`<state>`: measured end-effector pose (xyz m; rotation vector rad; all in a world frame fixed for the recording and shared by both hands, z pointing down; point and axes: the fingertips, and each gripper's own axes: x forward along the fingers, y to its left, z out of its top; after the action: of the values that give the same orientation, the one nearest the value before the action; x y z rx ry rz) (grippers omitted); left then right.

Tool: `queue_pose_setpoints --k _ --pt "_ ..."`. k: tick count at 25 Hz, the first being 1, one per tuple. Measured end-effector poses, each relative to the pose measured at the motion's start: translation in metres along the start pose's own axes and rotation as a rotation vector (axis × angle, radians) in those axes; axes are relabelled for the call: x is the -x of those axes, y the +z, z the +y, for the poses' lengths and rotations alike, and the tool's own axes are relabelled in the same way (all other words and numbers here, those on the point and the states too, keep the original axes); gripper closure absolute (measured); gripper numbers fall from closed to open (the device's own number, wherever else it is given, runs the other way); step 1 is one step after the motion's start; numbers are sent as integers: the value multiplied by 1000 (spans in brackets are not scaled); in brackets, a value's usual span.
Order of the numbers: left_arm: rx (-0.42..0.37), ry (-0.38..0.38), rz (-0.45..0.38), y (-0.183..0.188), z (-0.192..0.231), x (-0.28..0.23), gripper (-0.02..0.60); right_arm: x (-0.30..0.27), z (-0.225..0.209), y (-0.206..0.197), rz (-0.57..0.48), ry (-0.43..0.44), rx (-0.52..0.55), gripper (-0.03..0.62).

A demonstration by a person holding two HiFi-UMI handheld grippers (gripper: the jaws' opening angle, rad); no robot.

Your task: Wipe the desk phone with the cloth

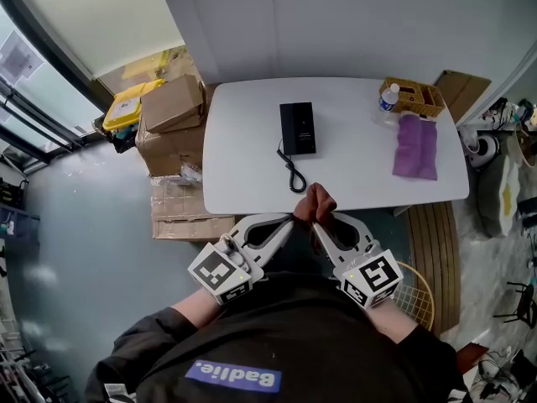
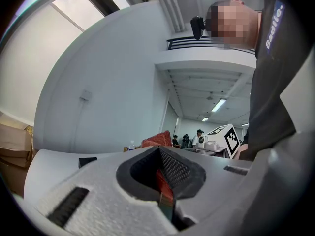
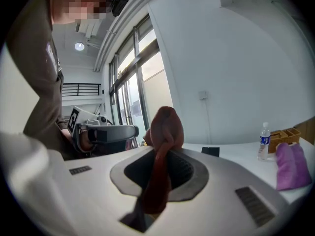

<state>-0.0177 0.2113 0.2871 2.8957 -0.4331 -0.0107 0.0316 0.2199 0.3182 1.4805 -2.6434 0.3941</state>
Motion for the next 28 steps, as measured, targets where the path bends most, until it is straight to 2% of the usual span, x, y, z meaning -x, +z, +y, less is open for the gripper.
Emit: queue_pose_setpoints --k 8,12,19,28 --pt "13 85 -12 0 15 -17 566 -2 -25 -8 22 35 -13 525" --pt "10 98 -18 4 30 -19 566 -14 -32 -10 44 43 -14 525" --pt "24 56 -19 5 79 -23 566 -59 -53 -10 89 -24 -13 525" --pt "70 -43 -9 17 142 -31 566 -129 -71 10 110 -87 1 525"
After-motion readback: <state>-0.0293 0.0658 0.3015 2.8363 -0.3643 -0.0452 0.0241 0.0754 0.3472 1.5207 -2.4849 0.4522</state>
